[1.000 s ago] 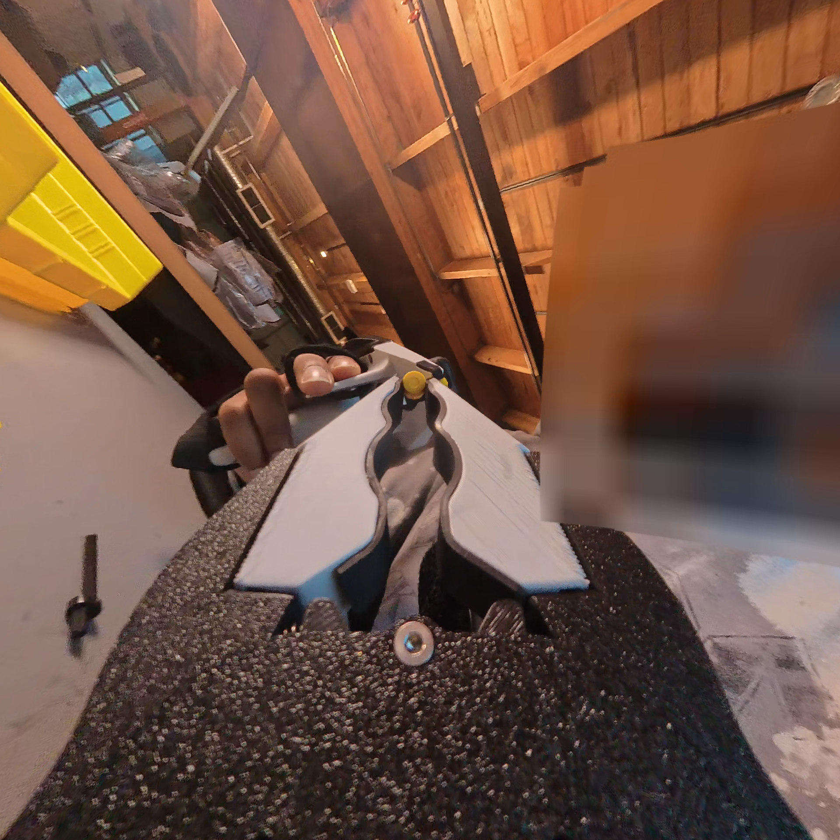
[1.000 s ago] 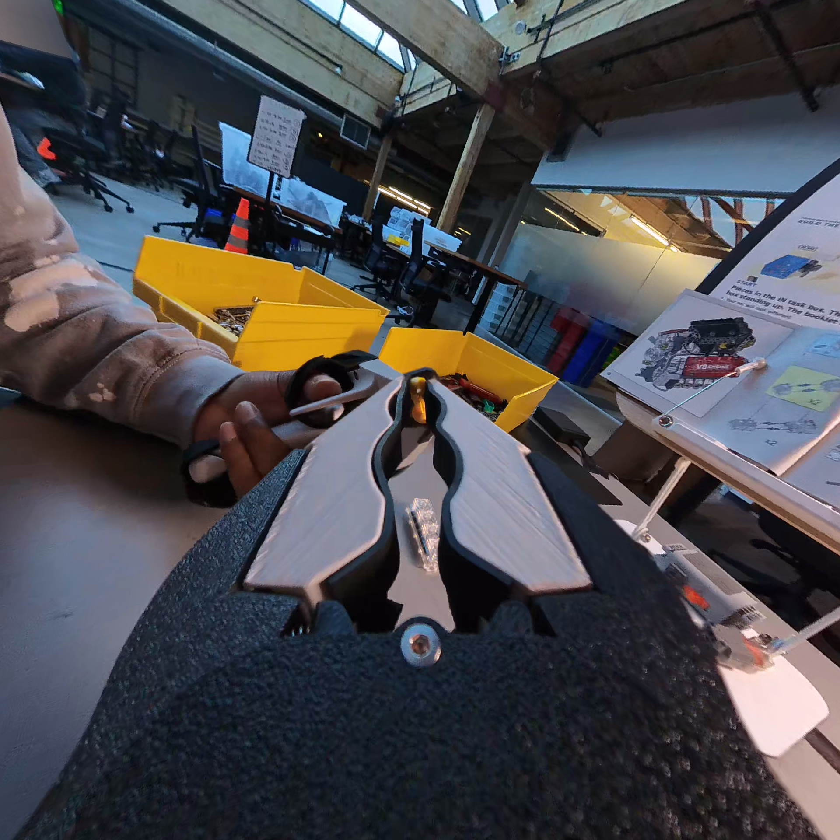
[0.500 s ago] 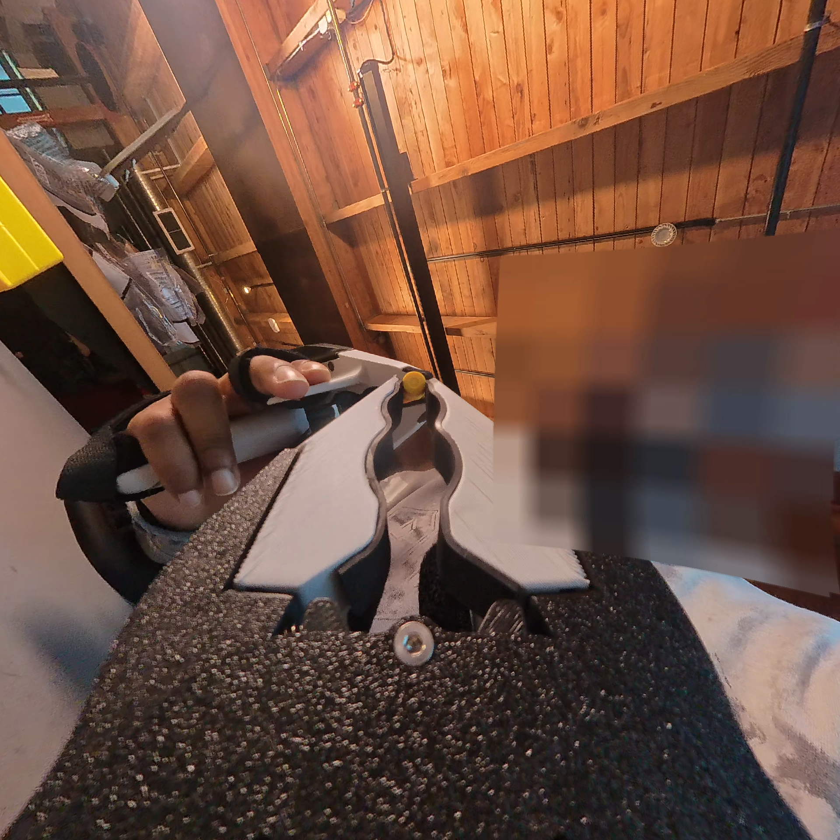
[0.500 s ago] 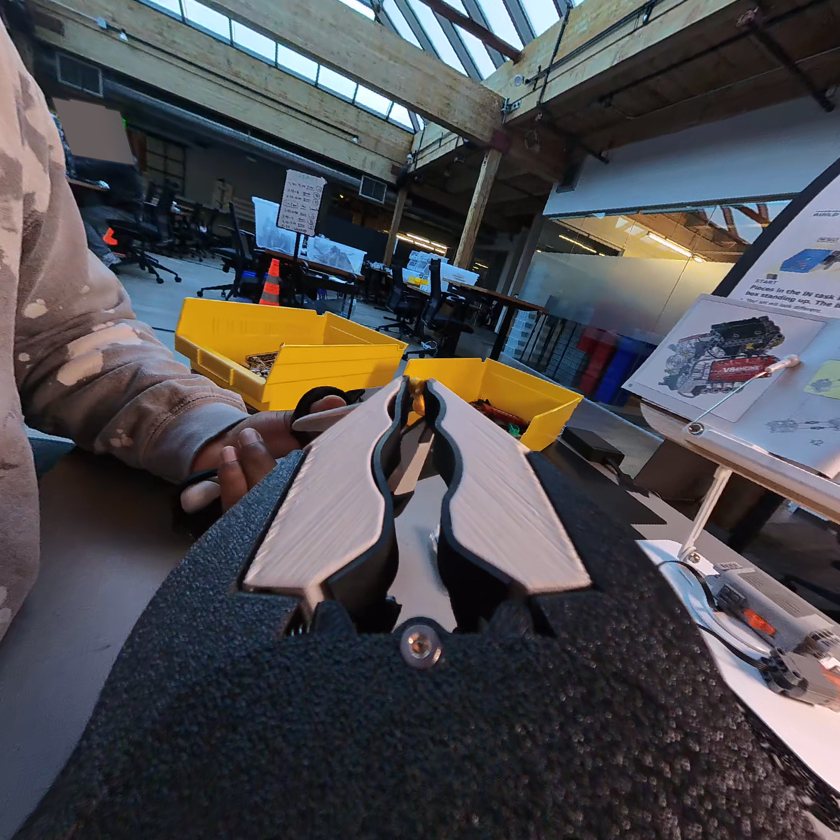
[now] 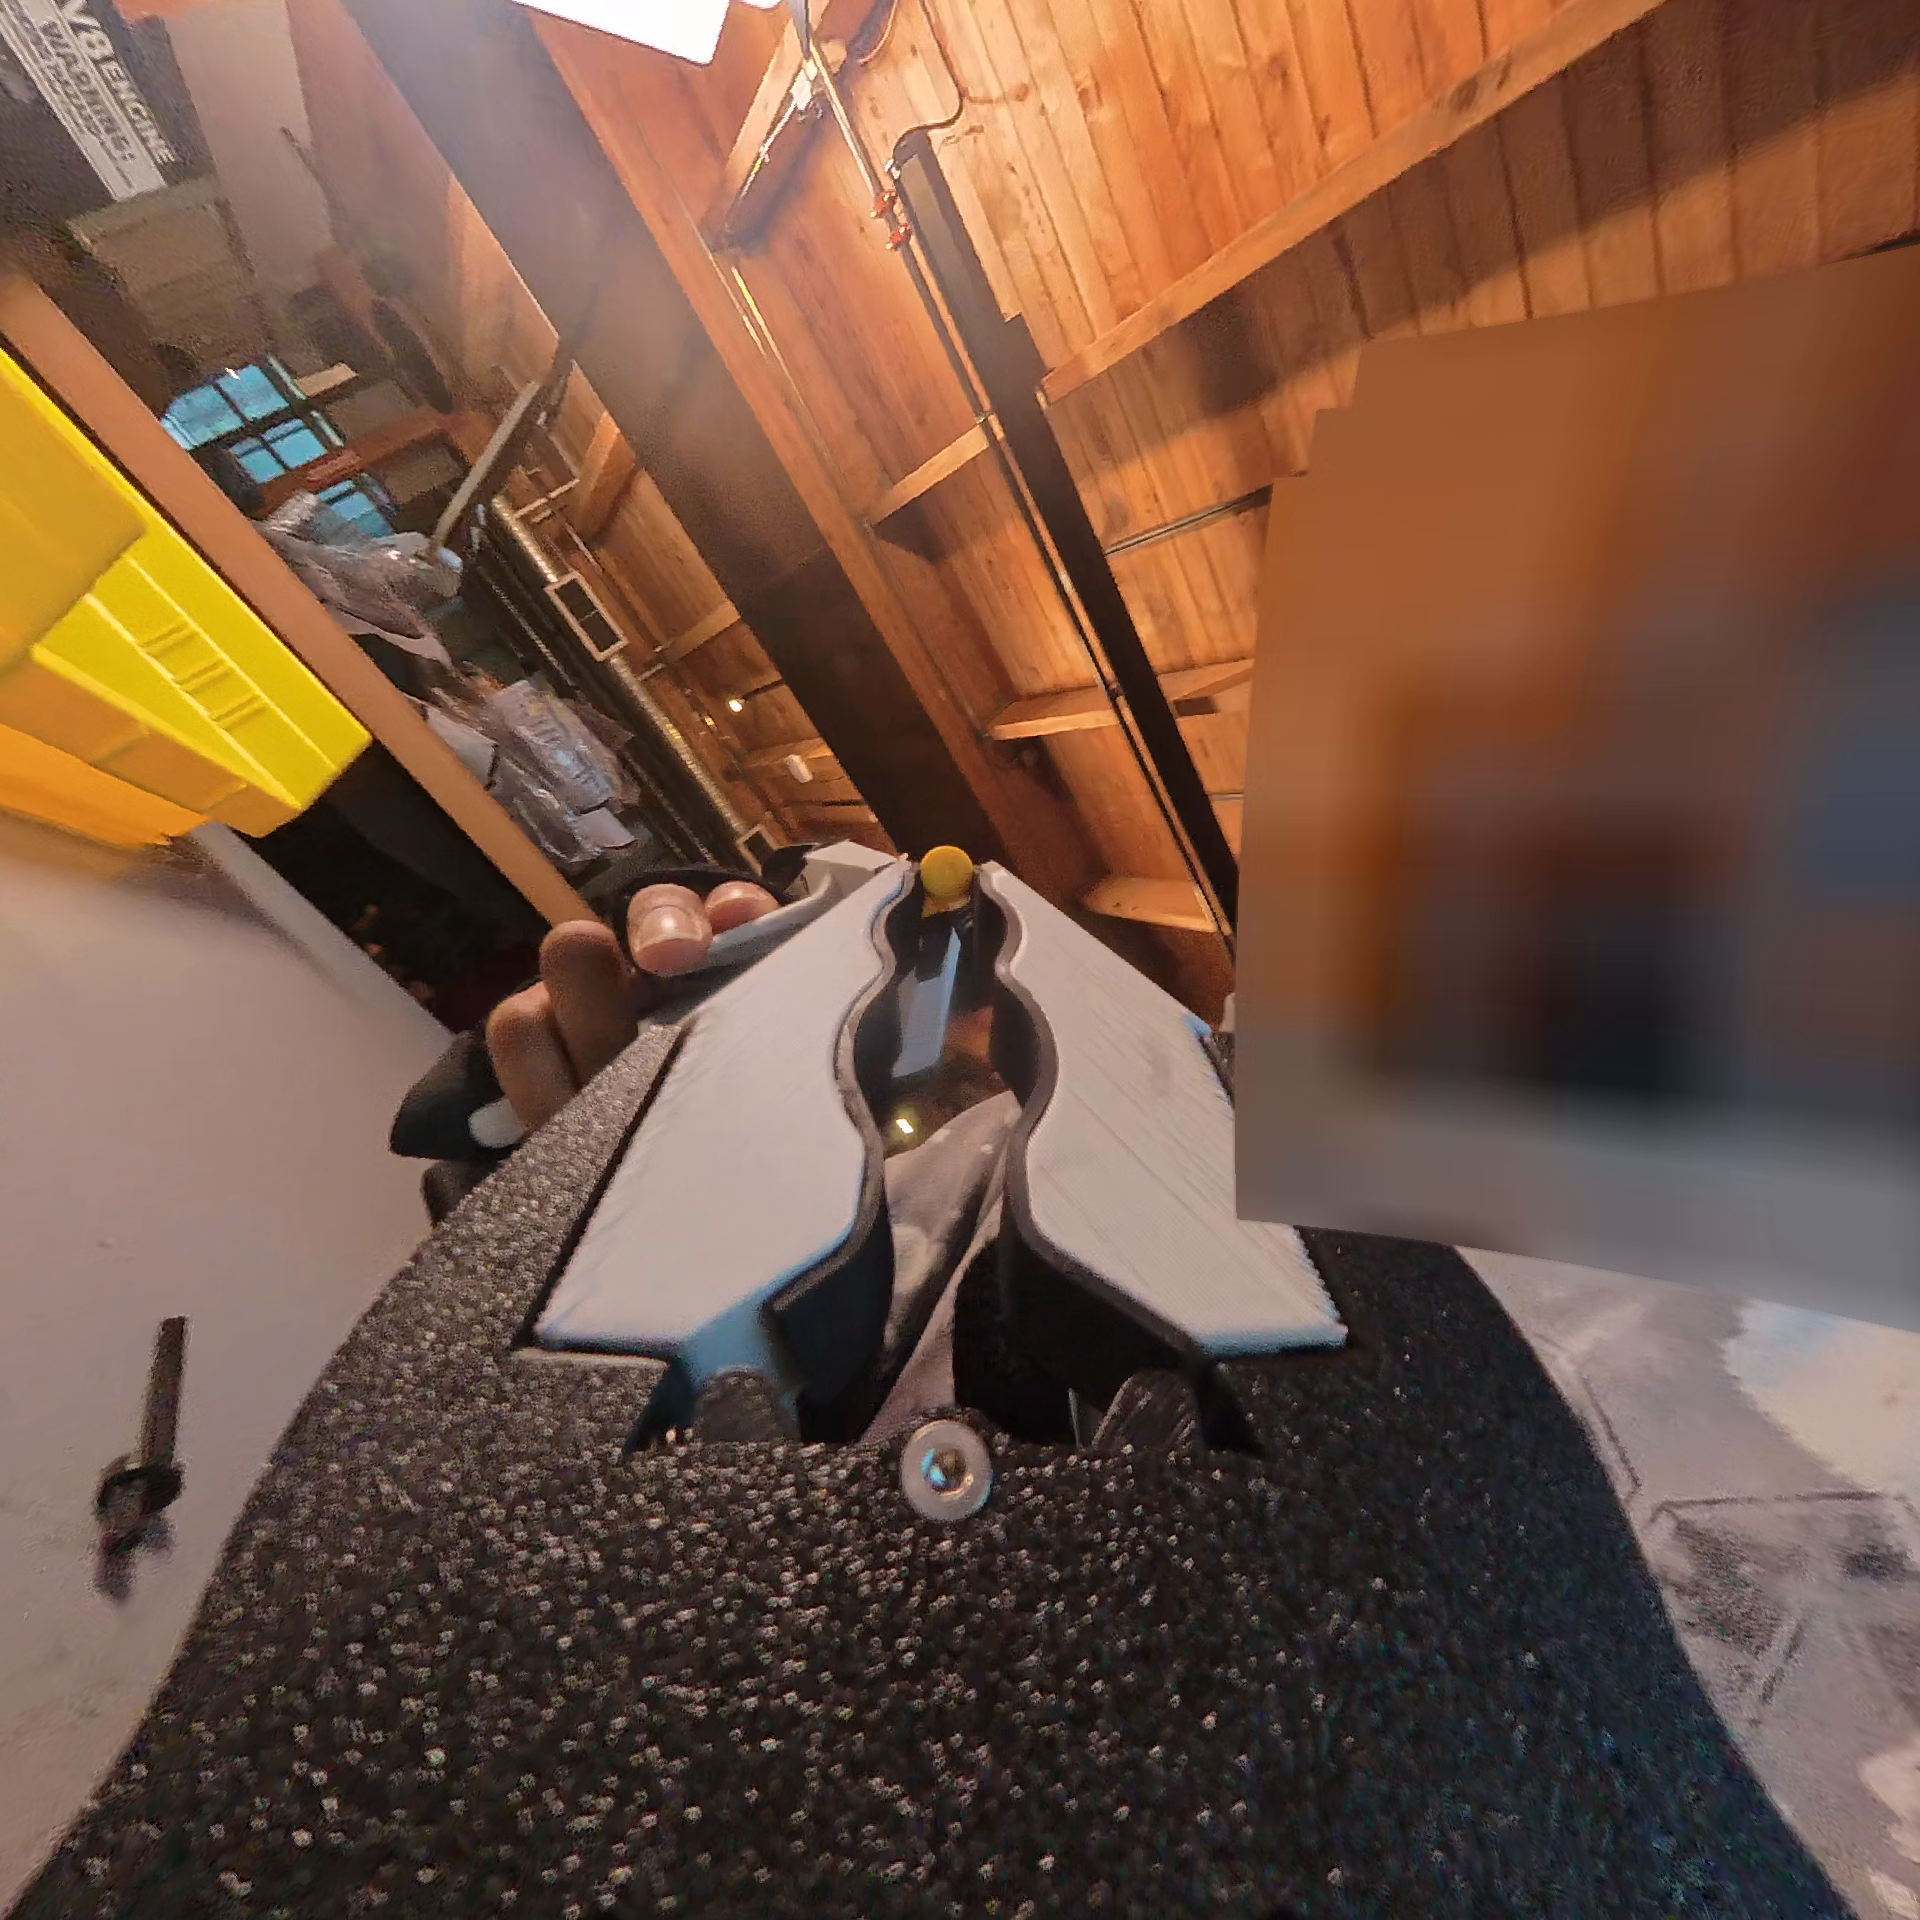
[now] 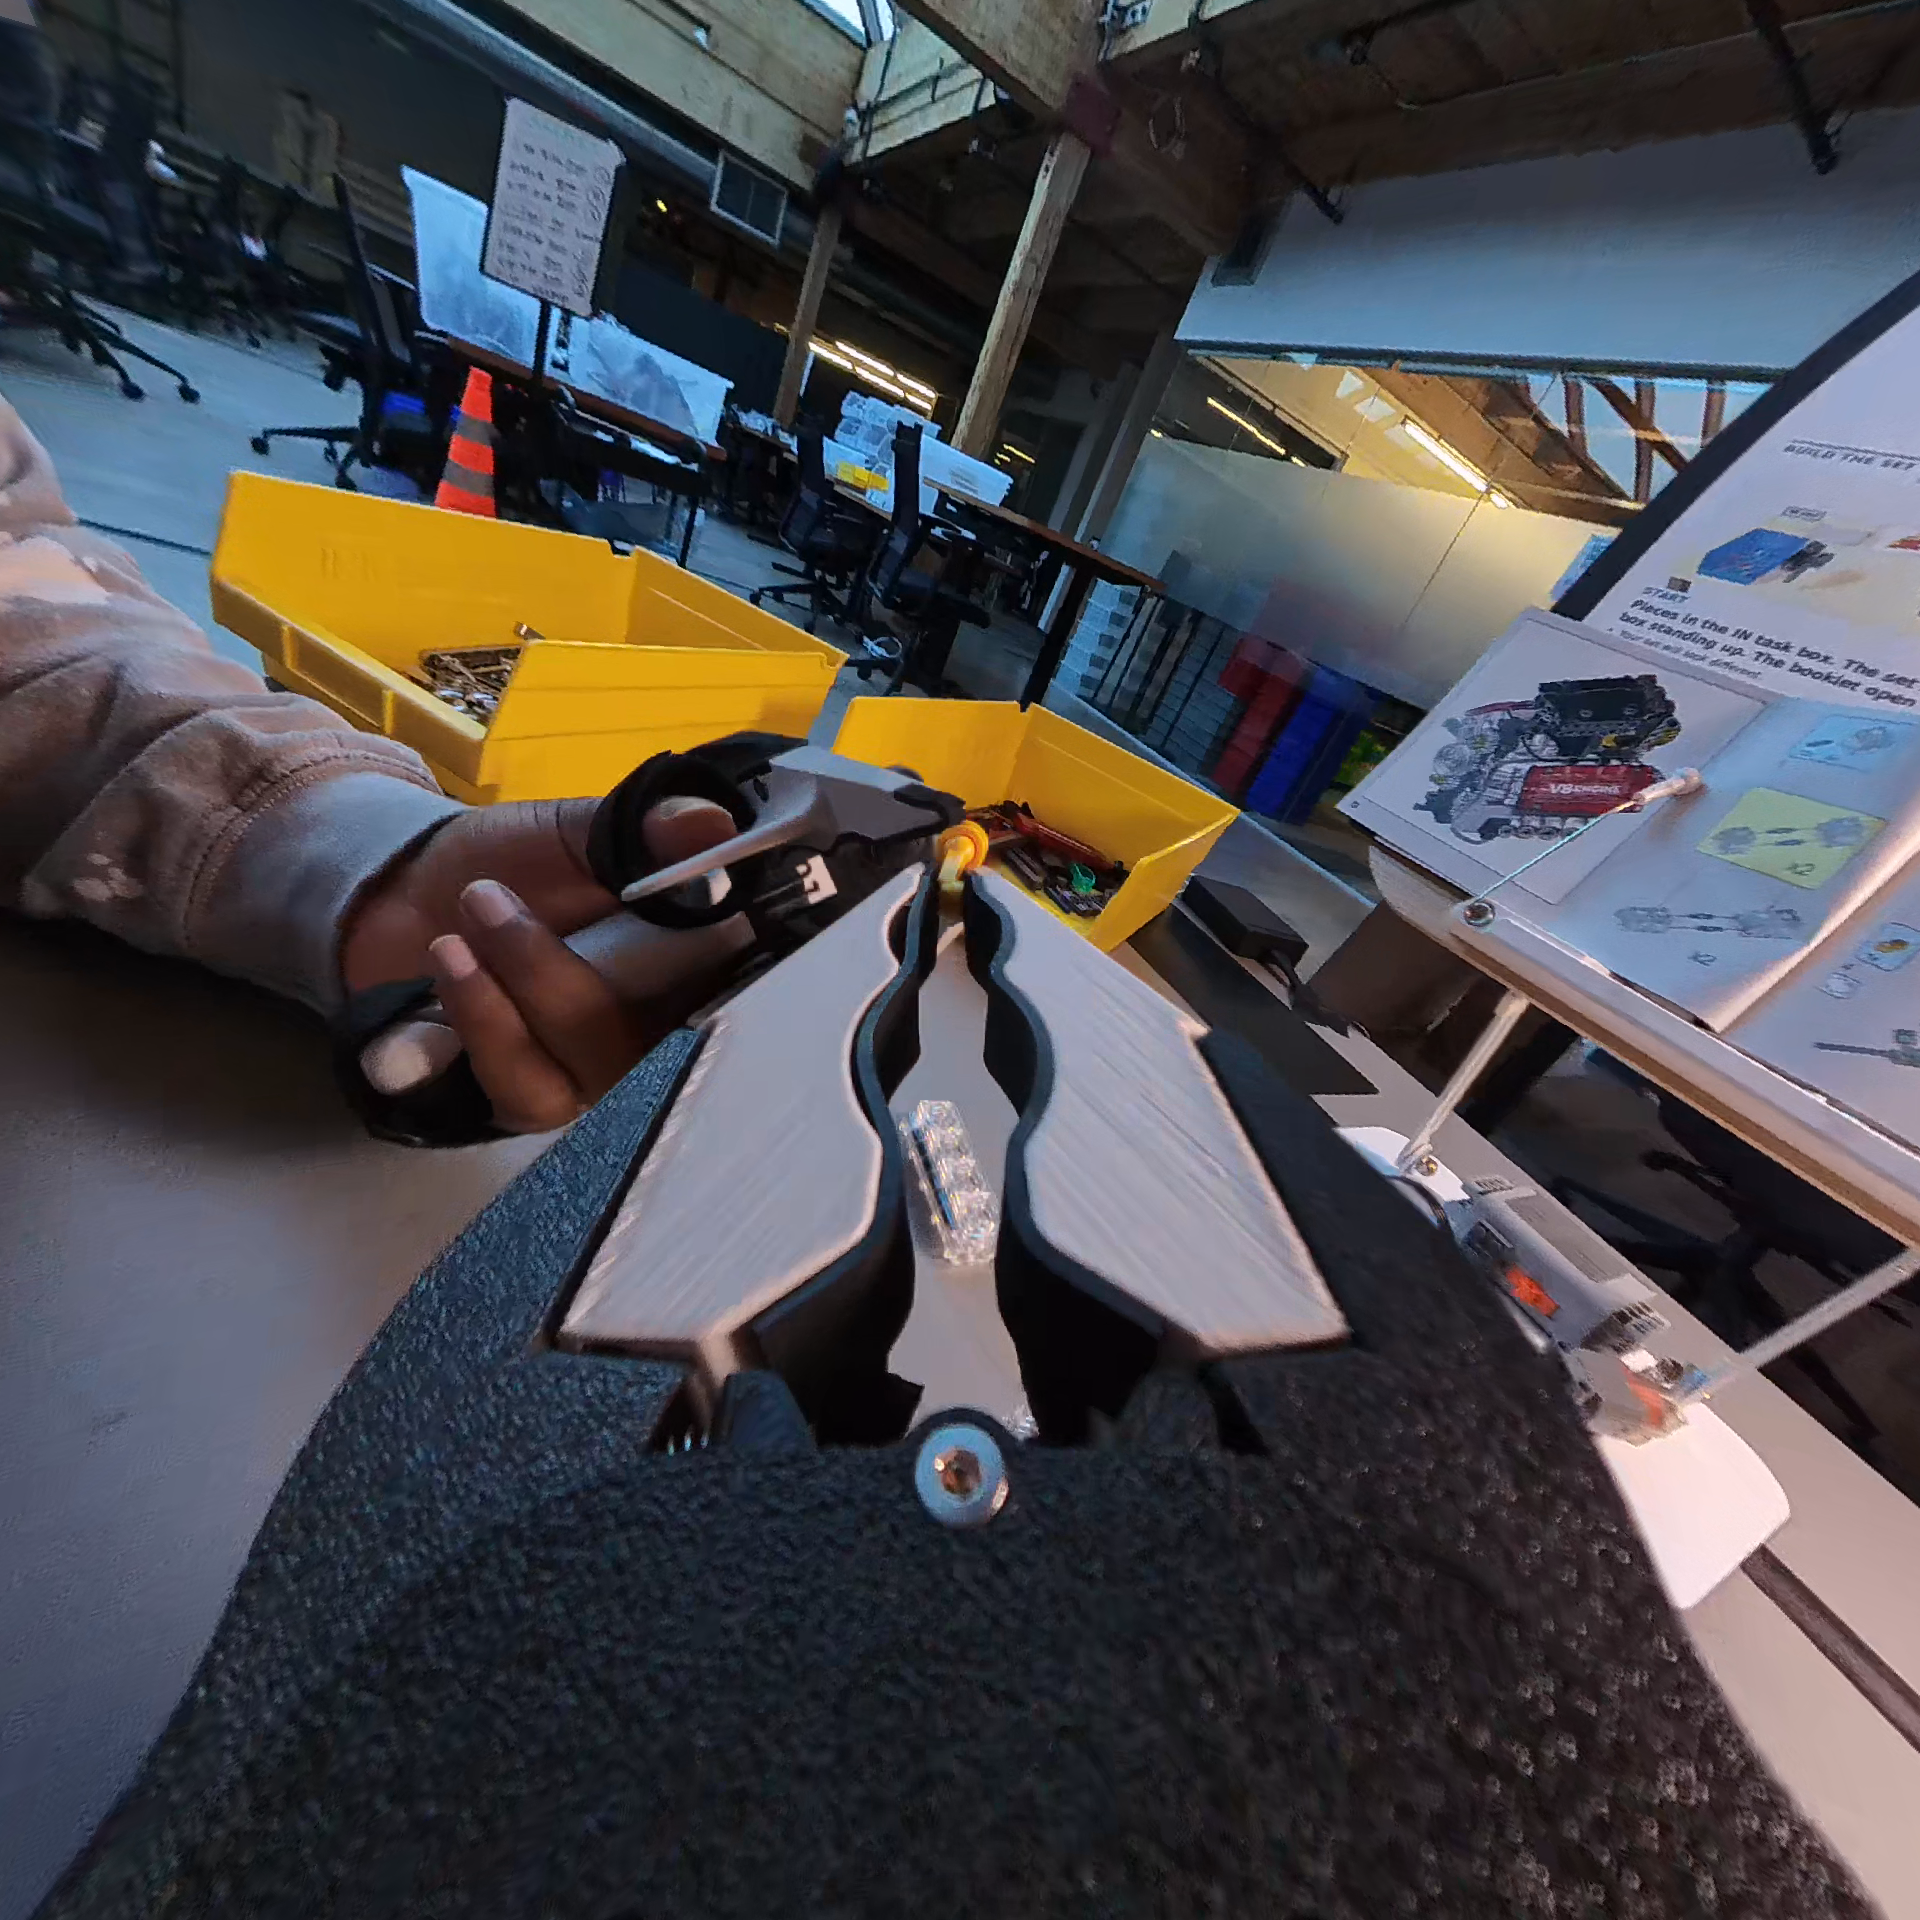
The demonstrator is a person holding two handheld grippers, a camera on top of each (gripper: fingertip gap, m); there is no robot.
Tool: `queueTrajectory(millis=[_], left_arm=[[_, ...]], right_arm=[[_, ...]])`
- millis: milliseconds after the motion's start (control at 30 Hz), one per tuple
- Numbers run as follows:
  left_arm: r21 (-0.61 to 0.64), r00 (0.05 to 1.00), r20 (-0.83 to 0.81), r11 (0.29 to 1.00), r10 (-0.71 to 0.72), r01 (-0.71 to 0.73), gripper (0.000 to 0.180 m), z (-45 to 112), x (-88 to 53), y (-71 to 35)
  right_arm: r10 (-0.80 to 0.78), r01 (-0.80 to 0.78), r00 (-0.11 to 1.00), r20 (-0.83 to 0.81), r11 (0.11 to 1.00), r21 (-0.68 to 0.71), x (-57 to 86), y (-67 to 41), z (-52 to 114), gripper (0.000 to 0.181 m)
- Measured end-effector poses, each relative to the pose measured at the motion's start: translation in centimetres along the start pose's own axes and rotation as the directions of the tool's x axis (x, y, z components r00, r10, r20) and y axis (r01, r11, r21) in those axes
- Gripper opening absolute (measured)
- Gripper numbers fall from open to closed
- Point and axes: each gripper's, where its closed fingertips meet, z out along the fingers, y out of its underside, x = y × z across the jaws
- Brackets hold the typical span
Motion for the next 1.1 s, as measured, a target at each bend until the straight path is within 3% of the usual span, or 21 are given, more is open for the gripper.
queueTrajectory(millis=[33,167,367,733,1100], left_arm=[[-0.022,0.998,0.032,0.999,0.049,-0.049,0.007,0.0,-0.1,0.0],[-0.1,0.98,0.108,0.982,0.168,-0.158,0.006,-0.2,-0.2,0.2],[-0.334,0.909,0.208,0.899,0.363,-0.282,0.006,-0.9,-1.1,1.0],[-0.355,0.89,0.247,0.89,0.383,-0.284,0.005,-1.4,-2.1,1.0],[-0.484,0.813,0.289,0.81,0.505,-0.331,0.007,-2.0,-3.2,1.4]], right_arm=[[0.003,-0.003,1.0,-0.004,1.0,-0.01,0.0,0.1,0.0,0.003],[-0.004,0.004,1.0,-0.012,0.999,-0.035,-0.1,0.5,0.2,0.003],[-0.017,0.022,0.999,0.044,0.995,-0.101,-0.7,1.6,0.1,0.002],[0.025,-0.019,0.998,0.049,0.992,-0.124,-0.7,2.6,0.3,0.002],[-0.053,0.061,0.997,0.047,0.981,-0.185,-0.7,3.4,0.4,0.0]])
